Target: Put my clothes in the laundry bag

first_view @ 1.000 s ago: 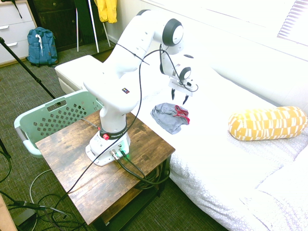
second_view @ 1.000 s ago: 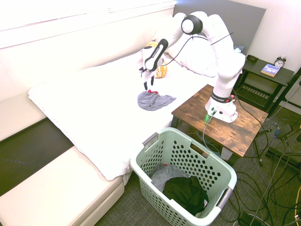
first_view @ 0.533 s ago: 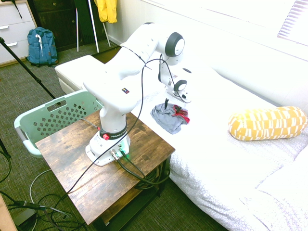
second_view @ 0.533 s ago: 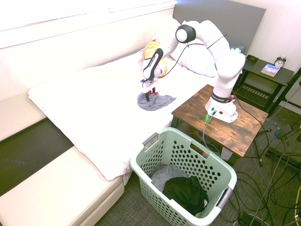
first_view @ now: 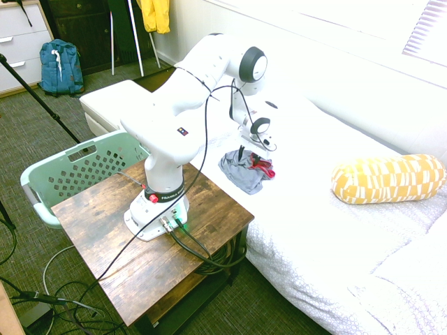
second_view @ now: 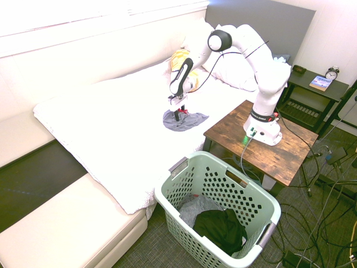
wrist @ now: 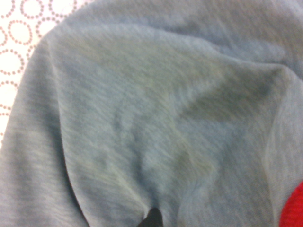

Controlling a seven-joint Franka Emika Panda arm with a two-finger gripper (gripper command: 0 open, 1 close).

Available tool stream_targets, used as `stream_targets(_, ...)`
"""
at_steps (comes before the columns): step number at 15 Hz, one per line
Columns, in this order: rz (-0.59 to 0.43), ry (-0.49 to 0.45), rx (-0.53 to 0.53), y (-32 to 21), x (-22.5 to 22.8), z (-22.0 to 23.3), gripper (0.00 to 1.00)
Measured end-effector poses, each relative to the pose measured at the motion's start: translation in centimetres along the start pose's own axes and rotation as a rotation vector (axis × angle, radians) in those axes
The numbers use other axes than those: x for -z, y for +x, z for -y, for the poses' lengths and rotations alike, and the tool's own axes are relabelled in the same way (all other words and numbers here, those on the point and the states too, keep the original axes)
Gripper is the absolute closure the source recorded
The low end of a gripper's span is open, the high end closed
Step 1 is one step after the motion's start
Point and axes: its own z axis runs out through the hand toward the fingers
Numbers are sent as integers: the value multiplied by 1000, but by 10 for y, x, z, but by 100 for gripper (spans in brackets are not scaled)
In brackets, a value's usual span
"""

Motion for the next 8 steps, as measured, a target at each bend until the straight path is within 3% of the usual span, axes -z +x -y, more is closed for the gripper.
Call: stream_targets(8, 13, 5, 10, 1, -1, -10, 100)
